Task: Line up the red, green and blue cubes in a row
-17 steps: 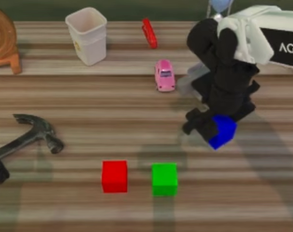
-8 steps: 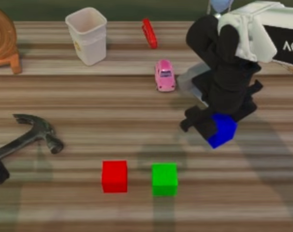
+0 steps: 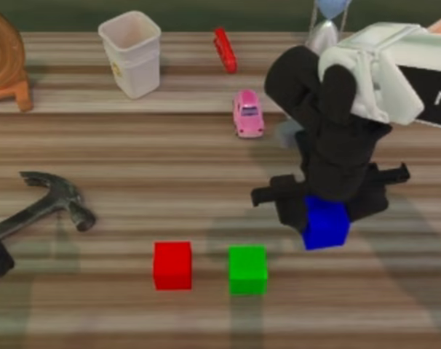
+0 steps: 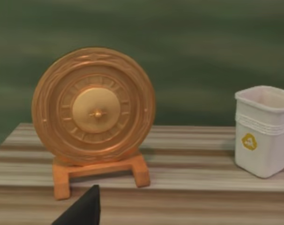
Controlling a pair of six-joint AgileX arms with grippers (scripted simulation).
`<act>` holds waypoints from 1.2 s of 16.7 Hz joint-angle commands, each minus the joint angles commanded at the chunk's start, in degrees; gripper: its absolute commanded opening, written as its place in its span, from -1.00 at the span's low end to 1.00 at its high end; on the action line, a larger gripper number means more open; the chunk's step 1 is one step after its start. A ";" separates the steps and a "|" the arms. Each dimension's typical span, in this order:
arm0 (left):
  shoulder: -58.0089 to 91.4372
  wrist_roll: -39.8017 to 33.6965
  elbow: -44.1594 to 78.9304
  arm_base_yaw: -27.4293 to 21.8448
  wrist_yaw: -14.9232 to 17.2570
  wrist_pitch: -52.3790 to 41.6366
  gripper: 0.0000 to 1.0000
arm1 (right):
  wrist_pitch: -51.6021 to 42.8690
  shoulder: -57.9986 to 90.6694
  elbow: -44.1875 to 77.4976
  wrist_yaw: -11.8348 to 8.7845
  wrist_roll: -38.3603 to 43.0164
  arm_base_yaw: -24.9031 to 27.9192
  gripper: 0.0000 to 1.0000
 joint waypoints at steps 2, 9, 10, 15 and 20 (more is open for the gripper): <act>0.00 0.00 0.00 0.00 0.00 0.00 1.00 | 0.06 -1.88 -1.75 0.16 6.29 1.26 -1.00; 0.00 0.00 0.00 0.00 0.00 0.00 1.00 | 0.28 -4.12 -3.59 0.36 12.13 2.62 -1.00; 0.00 0.00 0.00 0.00 0.00 0.00 1.00 | 0.29 -3.86 -3.38 0.28 12.14 2.30 -1.00; 0.00 0.00 0.00 0.00 0.00 0.00 1.00 | 7.08 -1.54 -7.97 0.28 12.02 2.67 -1.00; 0.00 0.00 0.00 0.00 0.00 0.00 1.00 | 15.26 1.38 -13.06 0.40 12.45 2.86 -1.00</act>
